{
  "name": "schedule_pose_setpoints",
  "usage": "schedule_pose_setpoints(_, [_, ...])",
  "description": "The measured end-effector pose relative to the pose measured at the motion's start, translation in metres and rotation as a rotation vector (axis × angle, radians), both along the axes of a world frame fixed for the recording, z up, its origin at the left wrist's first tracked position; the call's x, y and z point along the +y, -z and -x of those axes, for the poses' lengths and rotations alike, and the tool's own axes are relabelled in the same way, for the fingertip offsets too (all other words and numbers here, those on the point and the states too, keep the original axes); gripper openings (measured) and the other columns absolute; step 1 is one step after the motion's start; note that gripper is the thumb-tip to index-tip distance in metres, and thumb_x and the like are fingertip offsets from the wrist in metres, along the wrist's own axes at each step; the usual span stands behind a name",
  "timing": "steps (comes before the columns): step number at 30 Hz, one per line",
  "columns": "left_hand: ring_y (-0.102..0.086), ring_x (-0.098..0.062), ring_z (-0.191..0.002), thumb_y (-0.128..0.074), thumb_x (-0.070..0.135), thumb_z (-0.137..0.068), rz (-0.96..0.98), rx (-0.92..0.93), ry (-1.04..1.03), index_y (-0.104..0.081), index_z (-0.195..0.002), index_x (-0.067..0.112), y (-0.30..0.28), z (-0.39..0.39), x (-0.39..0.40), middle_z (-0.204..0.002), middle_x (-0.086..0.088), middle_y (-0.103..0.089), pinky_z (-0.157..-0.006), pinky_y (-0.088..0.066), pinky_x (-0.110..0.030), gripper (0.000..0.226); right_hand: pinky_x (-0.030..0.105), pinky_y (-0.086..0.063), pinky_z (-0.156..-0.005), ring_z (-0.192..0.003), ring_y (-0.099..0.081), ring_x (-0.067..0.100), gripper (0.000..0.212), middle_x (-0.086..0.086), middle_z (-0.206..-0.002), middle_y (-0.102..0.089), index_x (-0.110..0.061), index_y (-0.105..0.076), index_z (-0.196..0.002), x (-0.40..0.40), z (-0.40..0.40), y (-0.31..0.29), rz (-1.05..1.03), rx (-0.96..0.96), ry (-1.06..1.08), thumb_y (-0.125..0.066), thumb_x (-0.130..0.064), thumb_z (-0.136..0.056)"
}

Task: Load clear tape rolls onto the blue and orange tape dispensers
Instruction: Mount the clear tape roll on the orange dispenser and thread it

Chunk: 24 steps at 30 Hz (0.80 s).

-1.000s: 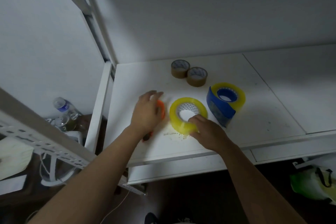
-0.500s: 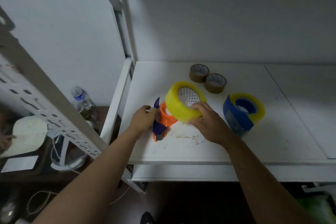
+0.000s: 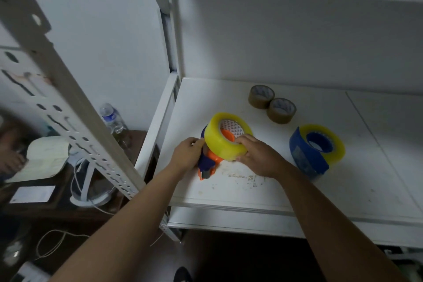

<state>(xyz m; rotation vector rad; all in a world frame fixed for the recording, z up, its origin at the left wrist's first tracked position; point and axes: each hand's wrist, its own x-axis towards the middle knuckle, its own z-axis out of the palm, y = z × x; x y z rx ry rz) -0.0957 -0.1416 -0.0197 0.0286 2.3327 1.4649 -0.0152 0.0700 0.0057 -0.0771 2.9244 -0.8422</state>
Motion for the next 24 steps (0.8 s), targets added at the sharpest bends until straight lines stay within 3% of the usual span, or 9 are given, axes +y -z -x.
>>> schedule_pose_setpoints(3, [-0.066,-0.028,-0.089,-0.047,0.034,-0.095,0.017,0.032,-0.024,-0.065,-0.093,0.017,-0.003,-0.002,0.004,-0.095,-0.01,-0.07,-0.081,-0.056,-0.045,0.026,0.031,-0.041,-0.08,-0.098,-0.052,0.012,0.035,-0.01,-0.129,-0.048,-0.025,-0.048,-0.124,0.002,0.004,-0.002,-0.021,-0.017,-0.02,-0.06,-0.029,-0.09])
schedule_pose_setpoints(9, [-0.067,-0.041,-0.079,-0.055,0.035,-0.087,-0.029,-0.039,-0.048,-0.067,-0.063,0.014,-0.003,-0.004,0.001,-0.073,-0.016,-0.069,-0.071,-0.058,-0.055,0.034,0.03,-0.039,-0.079,-0.099,-0.052,0.013,0.034,-0.008,-0.129,-0.049,-0.026,-0.049,-0.121,0.001,0.012,-0.007,0.025,-0.044,-0.043,-0.061,-0.029,-0.09])
schedule_pose_setpoints(15, [-0.068,-0.038,-0.079,-0.051,0.033,-0.087,0.023,0.011,-0.01,-0.068,-0.072,0.012,-0.006,-0.004,0.004,-0.075,-0.015,-0.07,-0.07,-0.059,-0.053,0.032,0.032,-0.043,-0.083,-0.104,-0.054,0.016,0.041,-0.008,-0.133,-0.048,-0.026,-0.048,-0.128,0.002,0.01,-0.005,-0.019,-0.06,-0.054,-0.061,-0.031,-0.09])
schedule_pose_setpoints(18, [-0.065,-0.033,-0.078,-0.047,0.03,-0.088,0.08,0.082,-0.003,-0.065,-0.077,0.011,-0.008,-0.006,0.01,-0.076,-0.009,-0.067,-0.068,-0.058,-0.042,0.028,0.029,-0.041,-0.086,-0.111,-0.051,0.016,0.044,-0.008,-0.136,-0.047,-0.026,-0.046,-0.133,0.007,0.005,-0.008,-0.055,-0.074,-0.05,-0.06,-0.031,-0.091])
schedule_pose_setpoints(20, [-0.061,-0.028,-0.079,-0.045,0.024,-0.092,0.133,0.125,-0.001,-0.065,-0.09,0.01,-0.009,-0.007,0.014,-0.082,-0.006,-0.065,-0.062,-0.05,-0.029,0.024,0.029,-0.04,-0.088,-0.117,-0.049,0.018,0.046,-0.008,-0.138,-0.045,-0.026,-0.045,-0.135,0.007,0.003,-0.01,-0.09,-0.079,-0.048,-0.059,-0.031,-0.092])
schedule_pose_setpoints(24, [-0.058,-0.024,-0.087,-0.044,0.019,-0.092,0.16,0.157,-0.028,-0.06,-0.119,0.008,-0.007,-0.004,0.016,-0.103,-0.011,-0.067,-0.075,-0.047,-0.031,0.033,0.028,-0.038,-0.087,-0.118,-0.049,0.022,0.049,-0.007,-0.142,-0.043,-0.027,-0.042,-0.139,0.002,0.002,-0.013,-0.181,-0.056,-0.051,-0.059,-0.029,-0.092])
